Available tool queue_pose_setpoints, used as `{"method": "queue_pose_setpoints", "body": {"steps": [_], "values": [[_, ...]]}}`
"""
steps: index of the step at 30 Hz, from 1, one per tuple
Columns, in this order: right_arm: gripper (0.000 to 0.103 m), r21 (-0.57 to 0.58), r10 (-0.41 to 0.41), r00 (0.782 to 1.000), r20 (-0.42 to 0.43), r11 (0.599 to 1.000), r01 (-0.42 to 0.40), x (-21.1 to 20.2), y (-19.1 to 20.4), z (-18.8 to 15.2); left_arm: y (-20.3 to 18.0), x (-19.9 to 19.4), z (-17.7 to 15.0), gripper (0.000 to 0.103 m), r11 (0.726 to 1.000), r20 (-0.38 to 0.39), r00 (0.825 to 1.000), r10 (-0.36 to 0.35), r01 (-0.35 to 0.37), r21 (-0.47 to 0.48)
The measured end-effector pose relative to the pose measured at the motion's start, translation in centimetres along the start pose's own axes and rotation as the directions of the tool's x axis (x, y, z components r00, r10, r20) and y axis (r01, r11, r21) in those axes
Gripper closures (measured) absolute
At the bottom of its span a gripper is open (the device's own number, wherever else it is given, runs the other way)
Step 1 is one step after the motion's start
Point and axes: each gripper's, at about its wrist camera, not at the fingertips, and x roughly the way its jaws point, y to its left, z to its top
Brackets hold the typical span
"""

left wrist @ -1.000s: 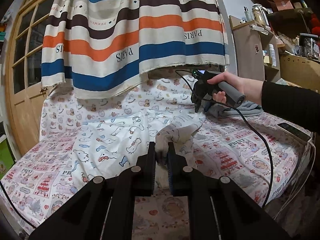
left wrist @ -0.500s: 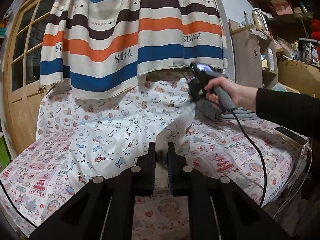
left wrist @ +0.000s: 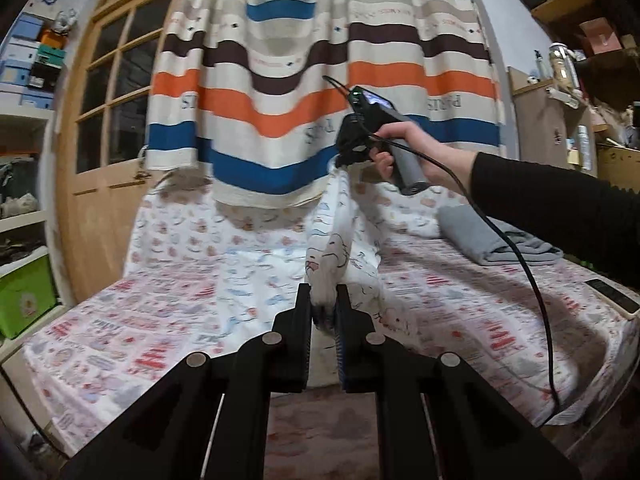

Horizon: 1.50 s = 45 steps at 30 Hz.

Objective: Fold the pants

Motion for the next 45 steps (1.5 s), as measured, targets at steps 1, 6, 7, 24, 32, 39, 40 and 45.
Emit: {"method": "queue_pose_setpoints", "body": {"steps": [1,6,7,24,32,39,40,45], "values": [[0.099,-0.004,0.019,1.000,-0.010,1.000,-0.019,1.2,1.5,0.1,0.3,0.0,-0.1,0.093,1.000,-0.007,1.000,0.009,-0.009,-0.007],[0.099,-0.009,0.091,0.994,-0.066,0.996,-0.092,5.9,6.5,-0.4,1.7,0.3,-1.2,0.093,0.998,-0.068,0.997,0.025,-0.029,-0.058],[0.099,-0.016,0.098,0.992,-0.079,0.995,-0.100,6.6,7.4,-0.5,1.9,0.4,-1.5,0.093,0.998,-0.080,0.996,0.030,-0.035,-0.061],[0.099,-0.006,0.180,0.947,-0.266,0.982,-0.188,18.9,16.2,-3.9,3.4,1.7,-3.3,0.092,0.996,-0.179,0.984,0.016,-0.031,-0.081],[0.078,0.061,0.228,0.941,-0.249,0.974,-0.220,19.7,16.0,-4.2,4.0,1.3,-3.2,0.070,0.998,-0.156,0.988,0.015,-0.024,-0.058],[0.008,0.003,0.239,0.971,-0.028,0.971,-0.239,13.1,14.6,-2.7,3.7,0.7,-3.1,0.046,0.999,-0.125,0.991,0.040,-0.042,-0.017],[0.008,0.011,0.245,0.969,-0.016,0.969,-0.245,12.2,14.2,-2.7,3.8,0.6,-3.0,0.044,0.999,-0.118,0.992,0.042,-0.044,-0.016],[0.008,0.001,0.256,0.967,-0.005,0.967,-0.256,6.5,12.5,-4.1,4.5,-0.2,-2.3,0.030,0.982,-0.003,0.993,0.122,-0.120,0.146]]}}
